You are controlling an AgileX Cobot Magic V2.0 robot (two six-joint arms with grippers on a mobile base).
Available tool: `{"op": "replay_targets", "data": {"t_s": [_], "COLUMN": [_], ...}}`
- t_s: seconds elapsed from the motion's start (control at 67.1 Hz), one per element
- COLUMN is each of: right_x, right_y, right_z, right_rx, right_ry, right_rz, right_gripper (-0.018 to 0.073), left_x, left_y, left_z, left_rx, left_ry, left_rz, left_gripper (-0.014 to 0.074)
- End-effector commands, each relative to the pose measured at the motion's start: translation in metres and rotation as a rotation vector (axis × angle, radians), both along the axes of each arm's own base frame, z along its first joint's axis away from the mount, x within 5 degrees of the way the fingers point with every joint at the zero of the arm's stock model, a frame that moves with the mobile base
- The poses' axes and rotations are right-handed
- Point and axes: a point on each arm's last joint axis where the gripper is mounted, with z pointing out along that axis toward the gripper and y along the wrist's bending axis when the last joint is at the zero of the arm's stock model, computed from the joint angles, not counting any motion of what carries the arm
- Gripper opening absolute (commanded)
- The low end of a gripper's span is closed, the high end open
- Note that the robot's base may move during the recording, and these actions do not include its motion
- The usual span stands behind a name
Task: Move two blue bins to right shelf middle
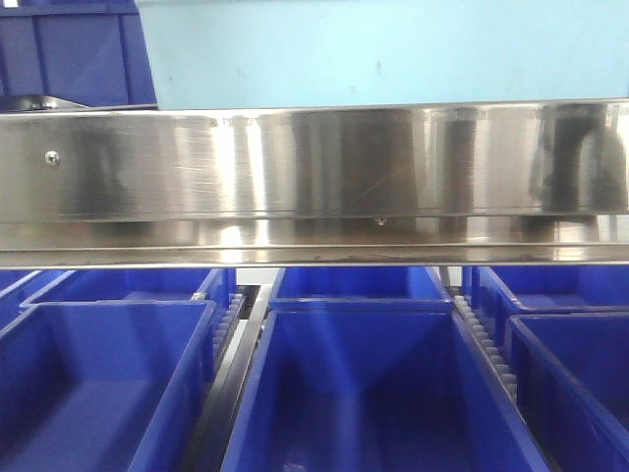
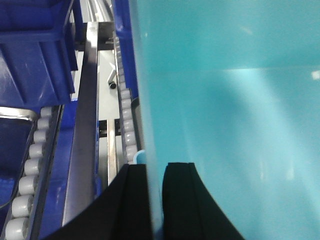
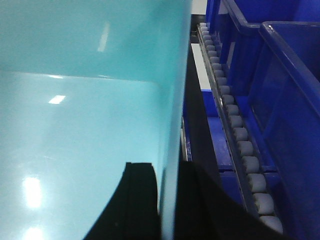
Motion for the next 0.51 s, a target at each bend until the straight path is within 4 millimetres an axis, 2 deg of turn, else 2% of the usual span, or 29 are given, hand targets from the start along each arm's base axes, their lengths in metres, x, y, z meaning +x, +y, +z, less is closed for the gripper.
{"op": "replay_targets", "data": {"t_s": [0.0, 0.313, 0.492], "right_x": [0.003, -0.001, 0.002], "right_y": [0.008, 0.011, 0.009], "right_z": [0.006, -0.020, -0.036], "right_rx": [0.027, 0.043, 0.006], "right_ry": [-0.089, -0.142, -0.147], "right_rz": [0.061, 0.112, 0.128], "right_gripper": [-0.0165, -0.0165, -0.0165], "left_x": [-0.001, 0.003, 0.005], "left_y": [-0.012, -0.015, -0.020], "left_z": [0.001, -0.013, -0.032], "left_rx": [-0.054, -0.064, -0.079], "left_ry": [-0.055, -0.065, -0.055], "left_rz": [-0.069, -0.074, -0.096], "left_gripper": [-0.0111, -0.0111, -0.0111]}}
